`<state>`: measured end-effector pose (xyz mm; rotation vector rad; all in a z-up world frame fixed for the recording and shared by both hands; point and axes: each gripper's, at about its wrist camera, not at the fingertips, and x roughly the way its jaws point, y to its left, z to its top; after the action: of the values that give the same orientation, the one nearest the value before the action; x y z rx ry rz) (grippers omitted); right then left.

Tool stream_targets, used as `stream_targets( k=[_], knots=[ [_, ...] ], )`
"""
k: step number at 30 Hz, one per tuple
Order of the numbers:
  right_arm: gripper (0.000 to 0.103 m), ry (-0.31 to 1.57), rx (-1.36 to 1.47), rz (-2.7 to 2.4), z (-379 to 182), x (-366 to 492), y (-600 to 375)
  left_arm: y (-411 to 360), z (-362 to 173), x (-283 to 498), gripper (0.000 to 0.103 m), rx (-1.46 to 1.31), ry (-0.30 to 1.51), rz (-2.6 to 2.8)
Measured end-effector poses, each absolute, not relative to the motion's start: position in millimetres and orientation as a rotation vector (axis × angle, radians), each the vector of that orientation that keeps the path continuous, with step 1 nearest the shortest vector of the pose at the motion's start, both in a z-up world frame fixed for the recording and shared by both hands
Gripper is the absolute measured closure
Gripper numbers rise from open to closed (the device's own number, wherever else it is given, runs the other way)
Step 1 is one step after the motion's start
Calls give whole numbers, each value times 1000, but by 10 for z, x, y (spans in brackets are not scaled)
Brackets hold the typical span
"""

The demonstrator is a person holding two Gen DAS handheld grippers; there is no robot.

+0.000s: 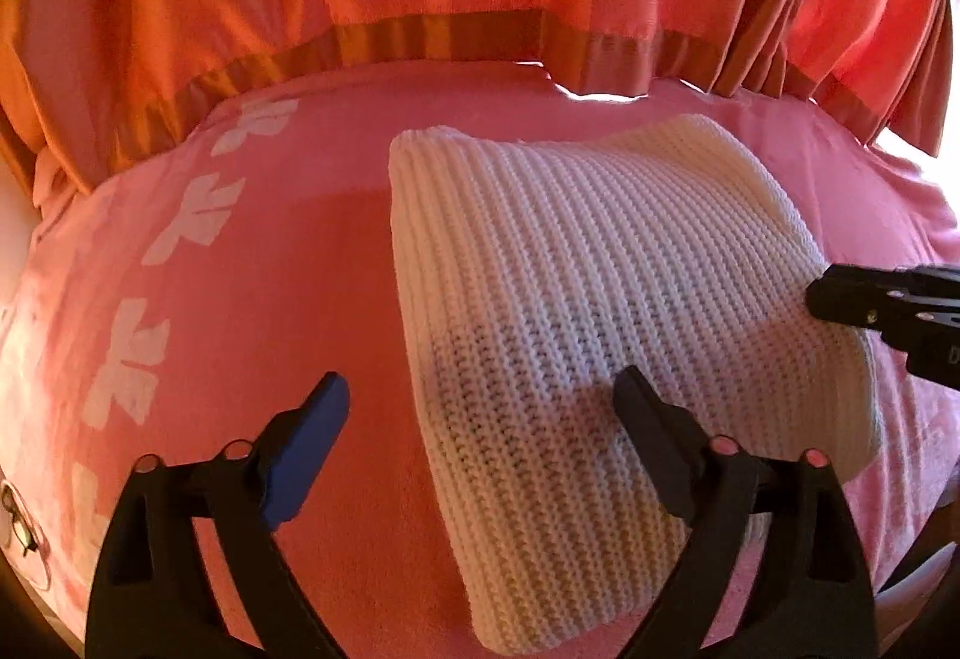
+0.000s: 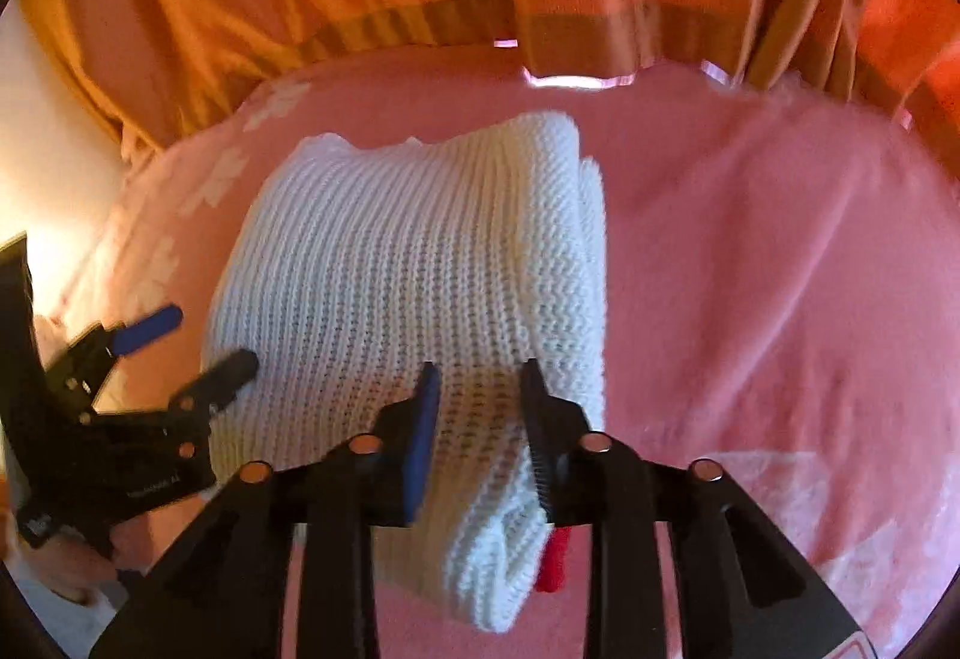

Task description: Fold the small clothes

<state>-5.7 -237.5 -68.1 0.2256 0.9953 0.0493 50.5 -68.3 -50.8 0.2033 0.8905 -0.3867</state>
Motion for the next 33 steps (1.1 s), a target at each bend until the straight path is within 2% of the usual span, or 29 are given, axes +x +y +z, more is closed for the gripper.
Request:
stream_targets(
  k=[4, 8, 11, 14, 15, 19, 20, 21, 23, 25, 26, 27, 28, 30, 33],
  knots=[
    [77, 984, 270, 44, -699, 40, -2407, -650, -592, 606, 12, 137, 931, -394],
    [71, 869, 231, 9, -461, -39, -2352, -572, -651, 730, 11, 44, 988, -402],
    [70, 951, 202, -50, -617, 49, -2434, -553, -699, 778, 10, 6, 1017, -410],
    [70, 1086, 211, -31, -1012, 164, -2460, -616, -754, 790, 10, 48, 1014, -417],
    [66, 1081, 199, -37, -1043, 171, -2435, -643, -768, 793, 10, 69, 1010, -418],
    [65, 1040, 174, -50, -926, 159, -2424, -694, -770, 825, 8, 108, 997, -411],
    [58, 1025, 214, -54, -905, 156, -2480, -693, -768, 825, 8, 101, 1000, -410],
    [44, 1025, 233, -69, -913, 169, -2526, -689, -768, 828, 8, 96, 1001, -411],
    [33, 1049, 257, -90, -1016, 232, -2611, -694, -772, 833, 8, 100, 998, -419],
    [41, 1077, 371, -24, -1159, 283, -2697, -709, -769, 850, 10, 113, 995, -440],
    [59, 1084, 483, 45, -1225, 293, -2765, -723, -751, 862, 14, 130, 991, -459],
    [65, 1087, 536, 69, -1226, 279, -2799, -739, -706, 869, 27, 146, 984, -491],
    [67, 1084, 535, 79, -1173, 269, -2787, -748, -658, 870, 35, 156, 974, -509],
    [70, 1055, 533, 119, -1022, 181, -2736, -763, -493, 840, 41, 216, 907, -491],
    [69, 1051, 504, 137, -977, 58, -2599, -800, -472, 830, 37, 312, 855, -439]
  ],
)
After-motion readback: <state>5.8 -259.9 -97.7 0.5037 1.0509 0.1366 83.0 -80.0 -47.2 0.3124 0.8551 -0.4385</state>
